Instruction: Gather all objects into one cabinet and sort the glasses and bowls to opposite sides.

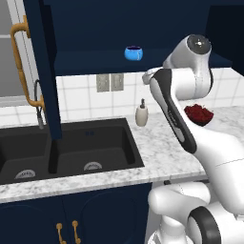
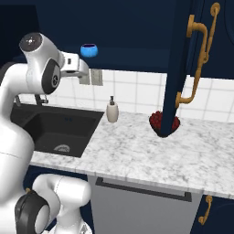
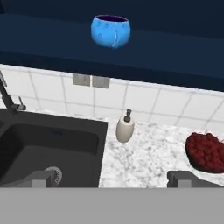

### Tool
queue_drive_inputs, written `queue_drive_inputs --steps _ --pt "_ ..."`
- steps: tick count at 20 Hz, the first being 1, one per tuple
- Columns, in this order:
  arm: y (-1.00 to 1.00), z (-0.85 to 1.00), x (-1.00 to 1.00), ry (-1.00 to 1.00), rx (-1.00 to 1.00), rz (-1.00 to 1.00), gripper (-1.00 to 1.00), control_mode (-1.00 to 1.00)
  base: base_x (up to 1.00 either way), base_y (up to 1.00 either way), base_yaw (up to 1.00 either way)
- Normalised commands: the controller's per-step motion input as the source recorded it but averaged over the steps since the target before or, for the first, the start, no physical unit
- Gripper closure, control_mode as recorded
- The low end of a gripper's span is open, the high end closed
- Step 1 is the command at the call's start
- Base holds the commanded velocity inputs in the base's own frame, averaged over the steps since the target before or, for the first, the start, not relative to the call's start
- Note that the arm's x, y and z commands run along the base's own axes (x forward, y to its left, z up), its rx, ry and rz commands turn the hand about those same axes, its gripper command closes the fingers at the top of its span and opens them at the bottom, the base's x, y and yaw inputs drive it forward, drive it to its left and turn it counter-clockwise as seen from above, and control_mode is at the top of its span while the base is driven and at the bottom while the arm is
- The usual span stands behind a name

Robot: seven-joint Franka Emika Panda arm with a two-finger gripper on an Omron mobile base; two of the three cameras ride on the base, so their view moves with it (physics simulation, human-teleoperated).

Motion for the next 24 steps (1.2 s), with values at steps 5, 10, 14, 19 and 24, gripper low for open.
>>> queue_drive_inputs --steps 5,10,14,19,24 --pt "0.00 0.64 0.23 -0.02 0.19 0.02 -1.00 -1.00 0.00 0.00 0.00" --pt "0.00 0.47 0.66 -0.01 0.15 0.00 -1.00 -1.00 0.00 0.00 0.00" --pt "0.15 0.01 0.57 0.02 0.03 0.01 -1.00 -1.00 0.00 0.00 0.00" --pt "0.02 -0.24 0.49 -0.03 0.05 0.06 -1.00 -1.00 0.00 0.00 0.00" --pt "0.09 0.00 0.28 -0.03 0.01 0.01 -1.00 -1.00 0.00 0.00 0.00"
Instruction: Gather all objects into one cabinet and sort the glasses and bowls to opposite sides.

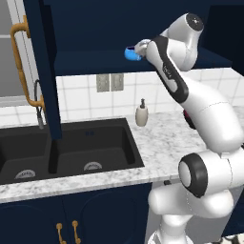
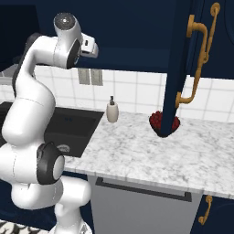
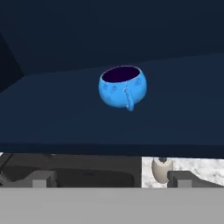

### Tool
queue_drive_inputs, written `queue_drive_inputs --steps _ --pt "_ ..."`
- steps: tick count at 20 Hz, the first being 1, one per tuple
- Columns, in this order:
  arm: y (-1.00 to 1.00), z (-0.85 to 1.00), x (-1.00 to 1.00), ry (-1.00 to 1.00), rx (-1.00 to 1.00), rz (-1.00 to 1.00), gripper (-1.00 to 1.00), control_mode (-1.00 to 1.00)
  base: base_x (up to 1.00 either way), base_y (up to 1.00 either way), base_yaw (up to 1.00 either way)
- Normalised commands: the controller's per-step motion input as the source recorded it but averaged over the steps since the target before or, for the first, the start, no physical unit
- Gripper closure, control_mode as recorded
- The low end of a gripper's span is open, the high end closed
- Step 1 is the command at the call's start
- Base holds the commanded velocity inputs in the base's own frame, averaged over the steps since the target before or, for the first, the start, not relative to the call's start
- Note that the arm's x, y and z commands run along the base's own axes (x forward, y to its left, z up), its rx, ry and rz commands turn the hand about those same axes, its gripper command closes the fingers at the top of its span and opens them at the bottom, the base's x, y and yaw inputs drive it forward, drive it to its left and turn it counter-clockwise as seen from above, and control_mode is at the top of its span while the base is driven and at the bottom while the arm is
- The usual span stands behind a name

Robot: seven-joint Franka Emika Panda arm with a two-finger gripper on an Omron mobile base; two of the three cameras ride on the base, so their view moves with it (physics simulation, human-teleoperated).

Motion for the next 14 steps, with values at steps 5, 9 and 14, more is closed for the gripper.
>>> queue_drive_inputs --steps 5,9,14 --pt "0.01 0.00 0.33 -0.07 -0.01 0.00 -1.00 -1.00 0.00 0.00 0.00" --pt "0.00 0.00 0.36 -0.03 -0.06 -0.01 -1.00 -1.00 0.00 0.00 0.00" --pt "0.00 -0.05 0.31 0.00 0.00 -0.01 -1.00 -1.00 0.00 0.00 0.00"
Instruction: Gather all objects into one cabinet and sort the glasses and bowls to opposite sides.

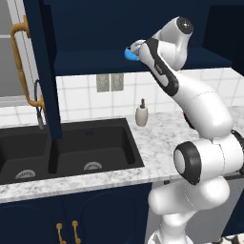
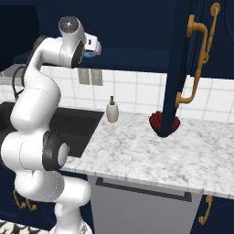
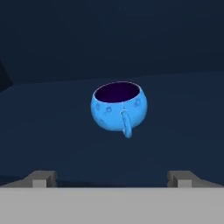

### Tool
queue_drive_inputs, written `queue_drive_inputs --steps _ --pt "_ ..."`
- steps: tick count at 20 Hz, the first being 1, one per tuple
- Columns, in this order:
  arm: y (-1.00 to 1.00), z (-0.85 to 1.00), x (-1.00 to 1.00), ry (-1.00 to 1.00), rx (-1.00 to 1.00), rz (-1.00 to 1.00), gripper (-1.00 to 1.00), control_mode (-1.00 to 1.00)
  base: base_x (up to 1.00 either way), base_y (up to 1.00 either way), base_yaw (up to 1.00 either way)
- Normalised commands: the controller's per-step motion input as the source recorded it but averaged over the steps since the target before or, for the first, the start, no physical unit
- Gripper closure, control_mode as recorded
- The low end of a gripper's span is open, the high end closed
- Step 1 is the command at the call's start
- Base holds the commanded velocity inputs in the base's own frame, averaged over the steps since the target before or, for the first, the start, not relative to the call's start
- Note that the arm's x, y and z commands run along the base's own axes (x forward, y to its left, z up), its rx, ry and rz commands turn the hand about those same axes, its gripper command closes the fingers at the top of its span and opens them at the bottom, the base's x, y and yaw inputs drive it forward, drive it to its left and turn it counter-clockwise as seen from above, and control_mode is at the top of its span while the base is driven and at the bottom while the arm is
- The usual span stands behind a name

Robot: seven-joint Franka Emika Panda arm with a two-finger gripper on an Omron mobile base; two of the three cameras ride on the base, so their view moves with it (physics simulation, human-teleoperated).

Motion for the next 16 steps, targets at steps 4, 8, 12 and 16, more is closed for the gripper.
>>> queue_drive_inputs --steps 4,8,12,16 --pt "0.00 -0.07 0.45 0.00 0.00 0.00 -1.00 -1.00 0.00 0.00 0.00" --pt "0.00 -0.01 0.48 0.00 0.00 0.00 -1.00 -1.00 0.00 0.00 0.00" --pt "-0.03 0.00 0.51 0.00 0.00 0.00 -1.00 -1.00 0.00 0.00 0.00" --pt "-0.04 0.00 0.38 0.02 0.00 0.00 -1.00 -1.00 0.00 0.00 0.00"
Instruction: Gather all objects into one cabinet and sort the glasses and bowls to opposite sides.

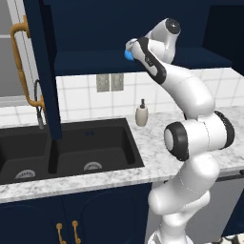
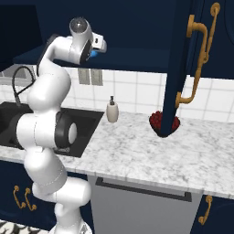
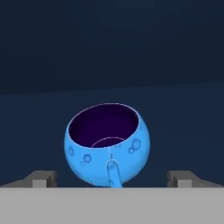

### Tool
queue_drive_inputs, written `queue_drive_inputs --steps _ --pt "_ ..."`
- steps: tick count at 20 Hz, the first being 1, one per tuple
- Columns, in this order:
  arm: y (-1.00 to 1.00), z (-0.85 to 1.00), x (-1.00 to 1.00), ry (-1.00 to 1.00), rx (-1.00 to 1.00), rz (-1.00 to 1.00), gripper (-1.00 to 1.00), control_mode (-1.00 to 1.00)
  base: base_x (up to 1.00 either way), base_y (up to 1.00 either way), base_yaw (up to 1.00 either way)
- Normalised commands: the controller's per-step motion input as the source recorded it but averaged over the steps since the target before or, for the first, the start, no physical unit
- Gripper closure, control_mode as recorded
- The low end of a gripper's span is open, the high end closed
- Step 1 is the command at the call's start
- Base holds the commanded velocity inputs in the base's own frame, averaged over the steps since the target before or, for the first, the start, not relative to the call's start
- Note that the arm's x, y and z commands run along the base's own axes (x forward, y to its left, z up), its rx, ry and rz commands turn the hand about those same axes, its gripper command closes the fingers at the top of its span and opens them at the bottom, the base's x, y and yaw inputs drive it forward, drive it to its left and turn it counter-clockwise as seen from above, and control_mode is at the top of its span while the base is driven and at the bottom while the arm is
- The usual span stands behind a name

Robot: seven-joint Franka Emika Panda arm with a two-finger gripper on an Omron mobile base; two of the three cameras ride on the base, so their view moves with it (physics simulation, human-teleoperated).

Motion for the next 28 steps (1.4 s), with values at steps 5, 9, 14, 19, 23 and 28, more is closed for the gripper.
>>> queue_drive_inputs --steps 5,9,14,19,23,28 --pt "-0.03 -0.02 0.16 0.04 0.00 0.00 -1.00 -1.00 0.00 0.00 0.00" --pt "0.00 -0.05 0.06 0.06 0.00 0.00 -1.00 -1.00 0.00 0.00 0.00" --pt "0.00 -0.06 0.18 0.04 0.00 0.00 -1.00 -1.00 0.00 0.00 0.00" --pt "0.00 -0.07 0.20 0.02 0.00 0.00 -1.00 -1.00 0.00 0.00 0.00" --pt "0.00 0.00 0.01 0.00 0.00 0.00 -1.00 -1.00 0.00 0.00 0.00" --pt "0.00 0.00 0.00 0.00 0.00 0.00 -1.00 -1.00 0.00 0.00 0.00"
